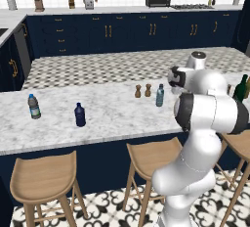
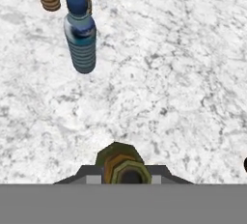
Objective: Move the plastic bottles in the middle to the plastics group, and the glass bottles in the middle to the glass group.
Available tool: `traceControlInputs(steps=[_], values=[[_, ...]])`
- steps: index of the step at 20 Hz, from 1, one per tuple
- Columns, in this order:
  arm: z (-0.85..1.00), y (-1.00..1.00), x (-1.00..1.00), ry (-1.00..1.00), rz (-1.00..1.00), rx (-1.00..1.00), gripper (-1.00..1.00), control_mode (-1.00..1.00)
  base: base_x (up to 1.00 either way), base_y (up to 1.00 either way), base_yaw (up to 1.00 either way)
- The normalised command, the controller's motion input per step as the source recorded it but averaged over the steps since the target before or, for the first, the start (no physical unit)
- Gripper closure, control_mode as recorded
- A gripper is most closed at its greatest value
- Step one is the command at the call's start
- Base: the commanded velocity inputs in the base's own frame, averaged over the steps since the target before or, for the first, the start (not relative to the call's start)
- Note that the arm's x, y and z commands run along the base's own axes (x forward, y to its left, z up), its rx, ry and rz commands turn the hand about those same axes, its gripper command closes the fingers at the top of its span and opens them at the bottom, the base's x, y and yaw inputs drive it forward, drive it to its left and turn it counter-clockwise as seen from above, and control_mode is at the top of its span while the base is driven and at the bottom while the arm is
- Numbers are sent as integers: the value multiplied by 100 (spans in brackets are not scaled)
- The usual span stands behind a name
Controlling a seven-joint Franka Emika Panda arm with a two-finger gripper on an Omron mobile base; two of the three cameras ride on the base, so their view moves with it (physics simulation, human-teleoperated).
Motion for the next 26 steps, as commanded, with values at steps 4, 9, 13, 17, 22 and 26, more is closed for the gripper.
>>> traceControlInputs(steps=[4,9,13,17,22,26], values=[[7,-79,1,15,-14,-8,100,-100,0,0,0],[5,-74,14,9,-14,-9,100,-100,0,0,0],[1,-54,19,0,-6,-1,100,-100,0,0,0],[-1,-44,17,0,0,1,100,-100,0,0,0],[-11,-46,19,0,0,0,100,-100,0,0,0],[-19,-44,18,0,0,1,100,-100,0,0,0]])
